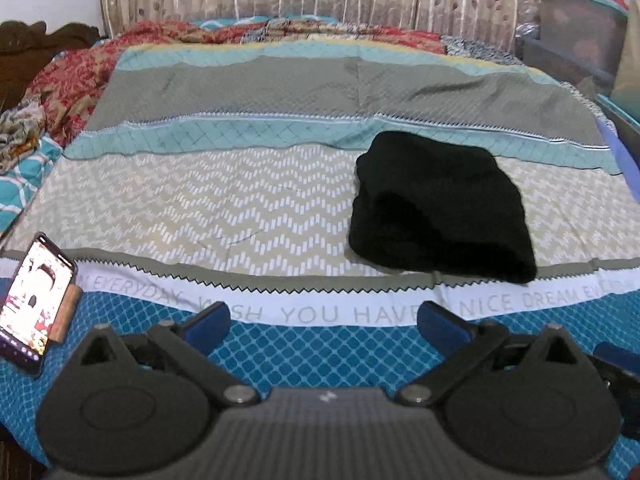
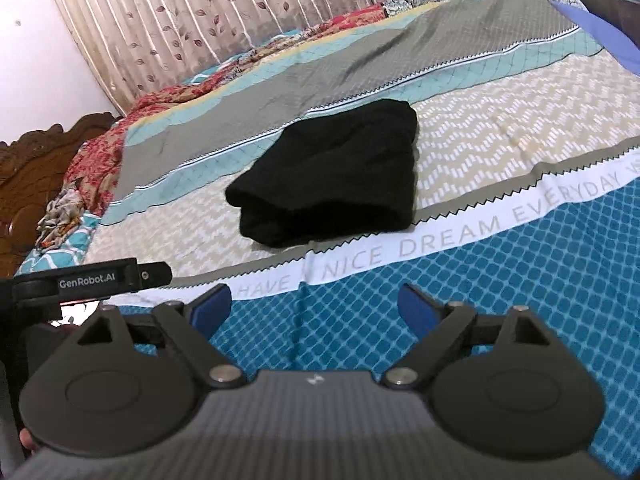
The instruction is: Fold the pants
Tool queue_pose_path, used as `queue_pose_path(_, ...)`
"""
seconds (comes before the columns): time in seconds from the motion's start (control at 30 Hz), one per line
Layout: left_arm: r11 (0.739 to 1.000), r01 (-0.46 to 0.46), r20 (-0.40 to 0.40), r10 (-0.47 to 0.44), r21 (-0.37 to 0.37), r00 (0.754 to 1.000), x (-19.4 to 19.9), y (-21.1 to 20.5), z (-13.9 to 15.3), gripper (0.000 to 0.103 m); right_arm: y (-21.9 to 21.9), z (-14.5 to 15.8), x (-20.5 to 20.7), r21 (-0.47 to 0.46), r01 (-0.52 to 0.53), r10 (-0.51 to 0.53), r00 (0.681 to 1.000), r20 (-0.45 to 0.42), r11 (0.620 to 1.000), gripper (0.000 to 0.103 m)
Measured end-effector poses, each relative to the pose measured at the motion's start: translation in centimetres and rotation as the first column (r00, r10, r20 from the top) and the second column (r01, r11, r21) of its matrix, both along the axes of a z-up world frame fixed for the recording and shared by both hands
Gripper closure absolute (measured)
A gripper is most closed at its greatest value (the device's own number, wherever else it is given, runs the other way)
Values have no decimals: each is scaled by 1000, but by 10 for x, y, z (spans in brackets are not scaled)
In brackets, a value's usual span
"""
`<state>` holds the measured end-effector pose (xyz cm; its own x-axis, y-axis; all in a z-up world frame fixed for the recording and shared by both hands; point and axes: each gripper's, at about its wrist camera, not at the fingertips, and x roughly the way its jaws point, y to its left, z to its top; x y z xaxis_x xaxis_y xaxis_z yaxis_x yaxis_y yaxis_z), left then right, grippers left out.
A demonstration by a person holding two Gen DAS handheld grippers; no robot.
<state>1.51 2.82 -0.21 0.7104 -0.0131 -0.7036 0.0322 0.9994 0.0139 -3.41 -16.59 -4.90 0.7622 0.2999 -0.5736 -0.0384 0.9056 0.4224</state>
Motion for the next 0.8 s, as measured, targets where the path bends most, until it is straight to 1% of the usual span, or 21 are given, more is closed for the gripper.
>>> queue_pose_path(0.13,1000,6,16,-6,7,1000,-15,-5,8,0,-1,3,-11,8,9,-9,1000,4,1000,11)
queue_pose_path(0.23,1000,21,-5,-21,18,1000,-21,-10,8,0,-2,3,-19,10,23,-23,1000,9,1000,11)
queue_pose_path(0.3,998,16,-18,-15,56,1000,-24,-16,7,0,-4,3,-24,16,28,-28,1000,7,999,11)
queue_pose_path(0.37,995,14,-14,-13,95,1000,-28,-23,5,0,-5,1,-27,26,34,-34,999,1,999,11)
queue_pose_path(0.5,989,22,-40,-17,148,999,-32,-34,2,0,-5,0,-33,40,45,-45,999,-9,998,11)
queue_pose_path(0.63,971,7,-14,-4,238,1000,-36,-43,2,0,-6,3,-37,41,48,-48,999,2,998,11)
queue_pose_path(0.67,969,7,-16,-3,246,1000,-36,-44,3,0,-6,3,-37,42,48,-48,999,5,998,11)
queue_pose_path(0.8,972,12,-37,-3,235,999,-36,-44,4,0,-6,2,-36,51,49,-50,999,4,997,11)
